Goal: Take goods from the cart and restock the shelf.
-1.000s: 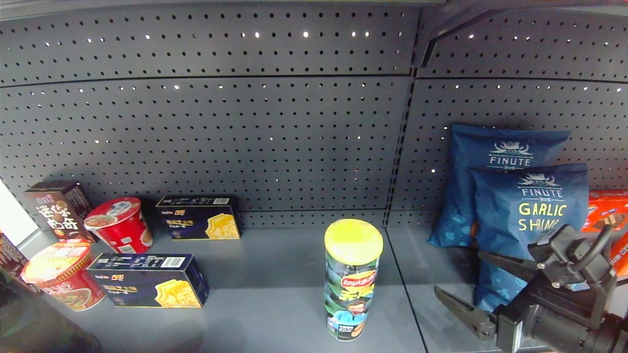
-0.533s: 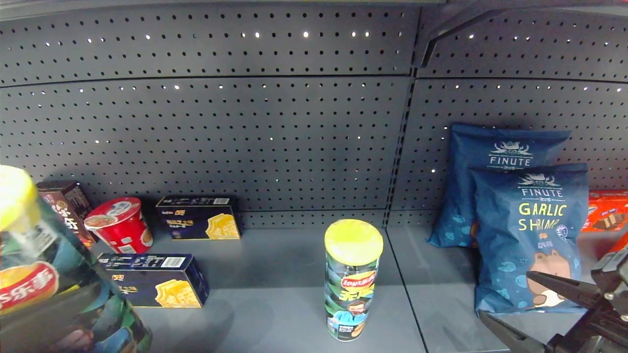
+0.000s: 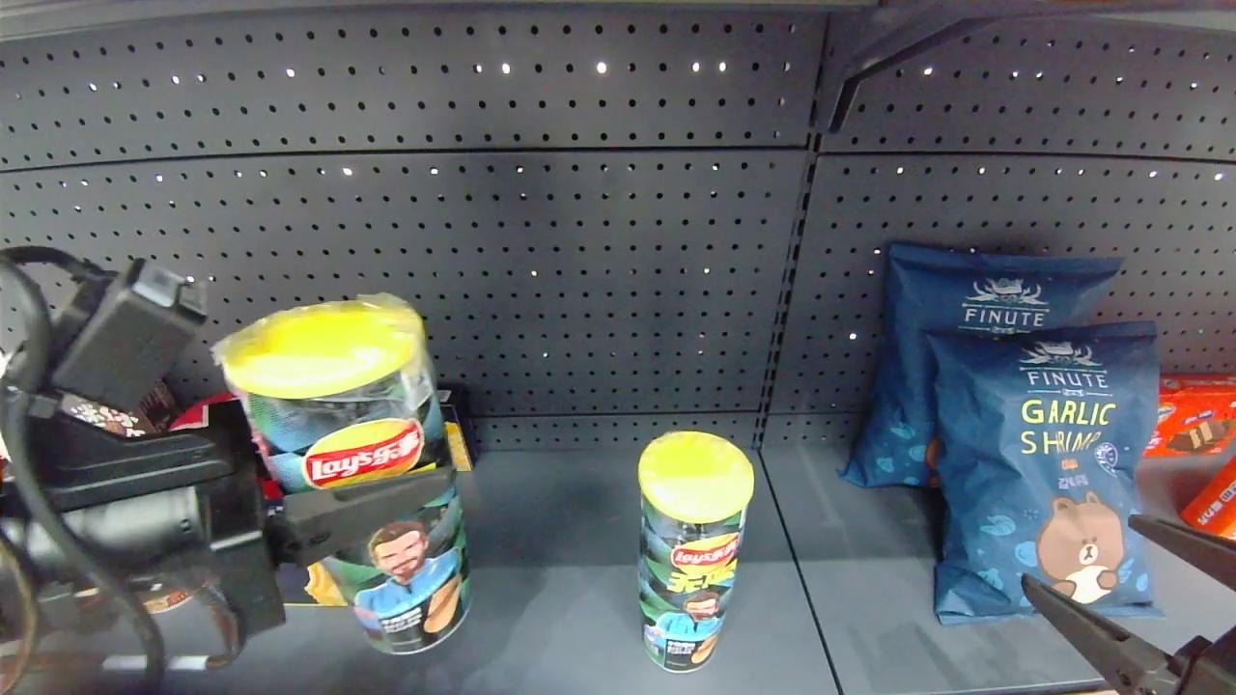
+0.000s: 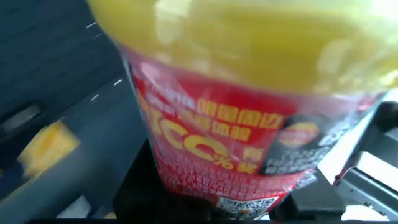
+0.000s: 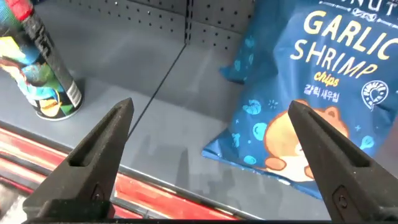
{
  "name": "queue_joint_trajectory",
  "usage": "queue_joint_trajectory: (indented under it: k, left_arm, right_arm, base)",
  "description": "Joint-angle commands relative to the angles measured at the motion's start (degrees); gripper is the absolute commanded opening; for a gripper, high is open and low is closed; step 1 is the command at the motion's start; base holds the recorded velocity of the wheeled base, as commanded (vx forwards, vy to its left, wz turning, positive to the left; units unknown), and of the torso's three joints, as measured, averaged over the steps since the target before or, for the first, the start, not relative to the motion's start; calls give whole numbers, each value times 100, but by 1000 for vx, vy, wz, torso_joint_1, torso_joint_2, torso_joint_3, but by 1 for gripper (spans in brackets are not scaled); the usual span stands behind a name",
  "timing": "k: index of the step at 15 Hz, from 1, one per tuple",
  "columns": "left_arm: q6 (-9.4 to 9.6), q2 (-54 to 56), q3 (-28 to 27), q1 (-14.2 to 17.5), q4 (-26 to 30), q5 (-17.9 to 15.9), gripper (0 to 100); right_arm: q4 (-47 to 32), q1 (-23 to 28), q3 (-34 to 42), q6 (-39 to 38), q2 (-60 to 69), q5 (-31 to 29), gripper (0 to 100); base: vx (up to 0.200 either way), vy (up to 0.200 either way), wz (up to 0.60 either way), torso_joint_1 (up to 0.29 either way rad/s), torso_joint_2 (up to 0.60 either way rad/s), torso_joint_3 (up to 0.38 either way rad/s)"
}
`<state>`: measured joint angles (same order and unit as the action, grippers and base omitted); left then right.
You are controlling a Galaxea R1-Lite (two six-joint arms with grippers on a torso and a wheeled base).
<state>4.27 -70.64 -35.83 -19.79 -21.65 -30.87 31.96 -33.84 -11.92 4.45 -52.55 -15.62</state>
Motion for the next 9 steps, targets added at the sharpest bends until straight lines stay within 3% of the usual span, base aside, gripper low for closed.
queue_joint_trajectory:
  k: [1, 2, 3, 6, 9]
  left_arm:
    - [-14, -1329, -161, -113, -973, -728, 0]
    - [-58, -1654, -320, -104, -1263, -1079, 0]
    - [-110, -1874, -469, -113, -1377, -1194, 0]
    - [-101, -2480, -908, -122, -1614, -1238, 0]
    - [-110, -3228, -1524, -69, -1869, -1554, 0]
  right_arm:
    - [3, 0, 50, 3, 35, 6, 100]
    - [3, 0, 94, -6, 61, 6, 100]
    - [3, 0, 138, -6, 79, 6, 100]
    - [3, 0, 138, -6, 87, 6, 100]
    - [3, -26, 129, -6, 87, 15, 100]
  base:
    - [0, 0, 0, 0, 0, 0]
    - [0, 0, 0, 0, 0, 0]
    - [0, 0, 0, 0, 0, 0]
    - [0, 0, 0, 0, 0, 0]
    - [0, 0, 0, 0, 0, 0]
